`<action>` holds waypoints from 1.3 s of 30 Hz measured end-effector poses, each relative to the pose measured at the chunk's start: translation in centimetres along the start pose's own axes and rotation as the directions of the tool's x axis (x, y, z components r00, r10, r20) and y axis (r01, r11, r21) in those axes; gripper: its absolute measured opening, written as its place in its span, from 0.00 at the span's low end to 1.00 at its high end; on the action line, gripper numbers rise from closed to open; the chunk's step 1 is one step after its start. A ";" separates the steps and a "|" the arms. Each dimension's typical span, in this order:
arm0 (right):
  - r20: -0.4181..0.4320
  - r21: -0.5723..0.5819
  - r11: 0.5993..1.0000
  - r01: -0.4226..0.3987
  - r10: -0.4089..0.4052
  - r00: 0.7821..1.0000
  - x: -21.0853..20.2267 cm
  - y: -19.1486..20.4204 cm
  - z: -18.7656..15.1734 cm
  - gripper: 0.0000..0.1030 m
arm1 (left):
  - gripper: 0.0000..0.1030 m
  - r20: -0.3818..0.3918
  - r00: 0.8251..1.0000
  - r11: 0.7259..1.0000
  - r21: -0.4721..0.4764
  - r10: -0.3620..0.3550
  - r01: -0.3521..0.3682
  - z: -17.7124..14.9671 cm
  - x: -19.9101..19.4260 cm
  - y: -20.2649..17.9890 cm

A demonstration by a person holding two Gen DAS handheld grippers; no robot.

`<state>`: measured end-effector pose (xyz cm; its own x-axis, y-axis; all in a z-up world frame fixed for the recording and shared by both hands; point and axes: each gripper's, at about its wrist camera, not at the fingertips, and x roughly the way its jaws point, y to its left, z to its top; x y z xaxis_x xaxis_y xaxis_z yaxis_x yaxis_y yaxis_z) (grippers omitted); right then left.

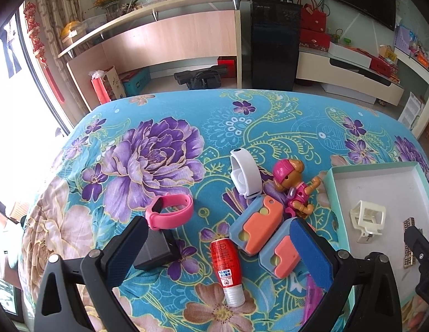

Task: Organize rigid objects
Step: 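Withdraw both tools from the tray toward the remaining objects, then move the left tool over the black plug charger while the right tool approaches the purple lighter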

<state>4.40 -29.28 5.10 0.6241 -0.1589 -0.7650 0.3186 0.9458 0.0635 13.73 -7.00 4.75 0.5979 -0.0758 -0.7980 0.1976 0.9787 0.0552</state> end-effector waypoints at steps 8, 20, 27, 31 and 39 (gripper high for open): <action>0.007 0.011 0.997 -0.080 0.080 0.997 0.5 2.0 0.0 0.99 | 1.00 -0.016 1.000 0.999 -0.039 0.007 -0.007 -0.9 0.8 2.0; 0.052 -0.012 0.991 -0.136 0.137 0.989 0.4 4.3 0.2 0.99 | 1.00 0.046 0.993 0.990 -0.090 0.111 -0.106 -1.9 0.1 5.6; 0.011 0.030 0.988 -0.149 0.148 0.989 1.3 4.7 0.3 0.99 | 1.00 0.016 0.990 0.980 -0.145 0.138 -0.134 -2.8 0.9 8.4; -0.030 -0.033 0.989 -0.147 0.146 0.989 0.6 4.9 1.0 0.99 | 1.00 0.012 0.992 0.973 -0.200 0.122 -0.117 -3.0 0.7 10.0; -0.135 -0.150 0.975 -0.161 0.141 0.981 -1.2 5.3 3.0 0.99 | 1.00 0.007 0.998 0.957 -0.285 0.065 -0.060 -3.3 0.6 12.2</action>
<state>7.44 -24.88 8.26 0.5605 0.0159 -0.8280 0.1034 0.9907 0.0889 13.95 5.54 3.02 0.6151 -0.0133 -0.7883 -0.0681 0.9952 -0.0700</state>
